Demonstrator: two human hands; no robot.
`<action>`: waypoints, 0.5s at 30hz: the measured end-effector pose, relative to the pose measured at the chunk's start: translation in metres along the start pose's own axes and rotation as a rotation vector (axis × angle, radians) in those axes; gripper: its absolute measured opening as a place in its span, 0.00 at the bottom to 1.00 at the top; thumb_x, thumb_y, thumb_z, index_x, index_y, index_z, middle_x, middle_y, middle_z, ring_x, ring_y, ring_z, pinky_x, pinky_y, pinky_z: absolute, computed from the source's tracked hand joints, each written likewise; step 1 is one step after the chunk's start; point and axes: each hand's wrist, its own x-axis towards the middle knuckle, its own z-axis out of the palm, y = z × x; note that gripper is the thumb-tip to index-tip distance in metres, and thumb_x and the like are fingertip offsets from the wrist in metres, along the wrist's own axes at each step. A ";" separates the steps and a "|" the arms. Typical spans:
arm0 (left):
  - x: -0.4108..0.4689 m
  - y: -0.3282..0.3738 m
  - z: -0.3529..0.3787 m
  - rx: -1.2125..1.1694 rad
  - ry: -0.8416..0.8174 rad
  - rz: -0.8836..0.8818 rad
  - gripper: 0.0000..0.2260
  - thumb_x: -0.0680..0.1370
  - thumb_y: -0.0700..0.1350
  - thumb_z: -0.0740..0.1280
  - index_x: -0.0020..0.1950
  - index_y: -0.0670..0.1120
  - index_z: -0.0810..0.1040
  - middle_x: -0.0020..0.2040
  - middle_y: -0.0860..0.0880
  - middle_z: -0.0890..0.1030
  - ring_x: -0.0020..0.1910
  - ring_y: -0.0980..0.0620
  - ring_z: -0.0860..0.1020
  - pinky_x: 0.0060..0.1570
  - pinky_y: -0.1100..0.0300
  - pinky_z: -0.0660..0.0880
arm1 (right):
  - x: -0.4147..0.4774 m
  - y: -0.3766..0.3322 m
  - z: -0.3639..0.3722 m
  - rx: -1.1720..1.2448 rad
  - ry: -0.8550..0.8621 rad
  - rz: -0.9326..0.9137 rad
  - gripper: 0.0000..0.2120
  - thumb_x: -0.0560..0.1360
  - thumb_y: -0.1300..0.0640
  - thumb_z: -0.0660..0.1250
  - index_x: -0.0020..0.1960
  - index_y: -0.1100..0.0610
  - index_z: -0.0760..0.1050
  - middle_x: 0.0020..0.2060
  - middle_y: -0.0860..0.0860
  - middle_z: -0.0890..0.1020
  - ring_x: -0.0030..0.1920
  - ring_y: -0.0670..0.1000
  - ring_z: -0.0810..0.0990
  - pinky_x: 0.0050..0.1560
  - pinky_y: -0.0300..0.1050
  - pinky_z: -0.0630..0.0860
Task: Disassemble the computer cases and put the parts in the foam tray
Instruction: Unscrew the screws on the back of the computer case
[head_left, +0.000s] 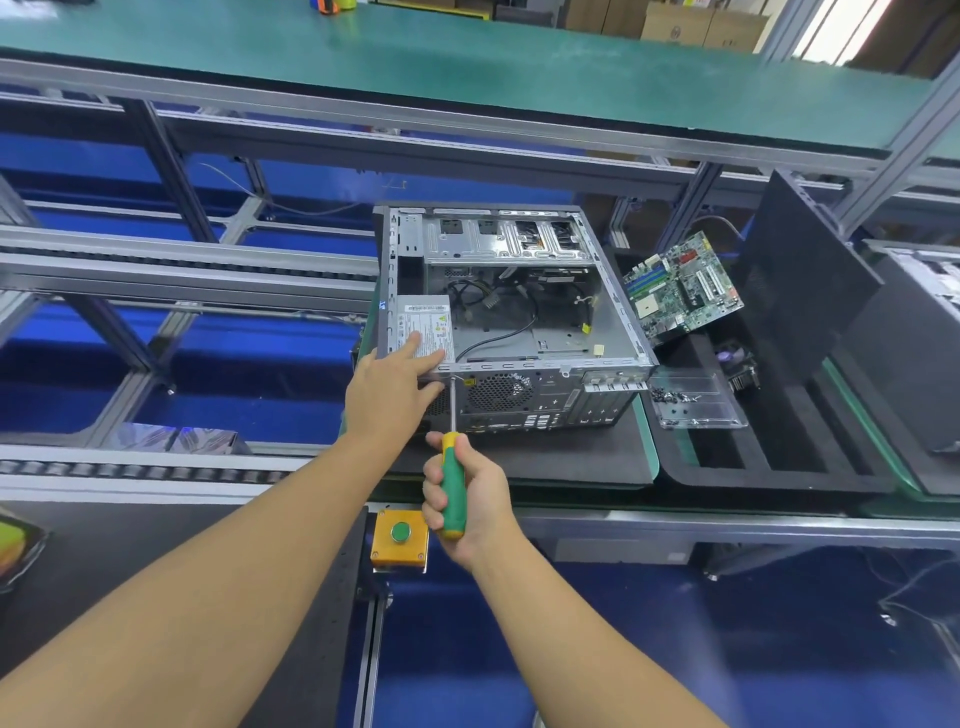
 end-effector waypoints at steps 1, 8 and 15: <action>0.000 0.000 0.000 -0.004 -0.002 -0.001 0.19 0.78 0.56 0.69 0.69 0.62 0.75 0.75 0.57 0.69 0.67 0.37 0.72 0.59 0.43 0.77 | -0.001 0.001 0.008 -0.069 0.066 -0.034 0.14 0.84 0.49 0.57 0.58 0.59 0.74 0.30 0.51 0.74 0.24 0.47 0.68 0.20 0.38 0.65; -0.004 0.003 -0.005 -0.035 0.015 0.030 0.18 0.79 0.53 0.69 0.69 0.59 0.76 0.74 0.53 0.71 0.65 0.40 0.74 0.64 0.45 0.74 | -0.005 0.000 0.027 -1.116 0.526 -0.324 0.12 0.82 0.47 0.59 0.54 0.54 0.75 0.45 0.54 0.78 0.42 0.54 0.76 0.41 0.49 0.73; -0.028 0.010 -0.017 -0.119 0.121 -0.045 0.17 0.78 0.55 0.66 0.65 0.53 0.75 0.68 0.52 0.73 0.67 0.44 0.68 0.62 0.45 0.68 | -0.014 -0.016 0.020 -1.578 0.651 -0.391 0.13 0.80 0.45 0.56 0.57 0.53 0.67 0.44 0.49 0.77 0.42 0.55 0.76 0.40 0.48 0.65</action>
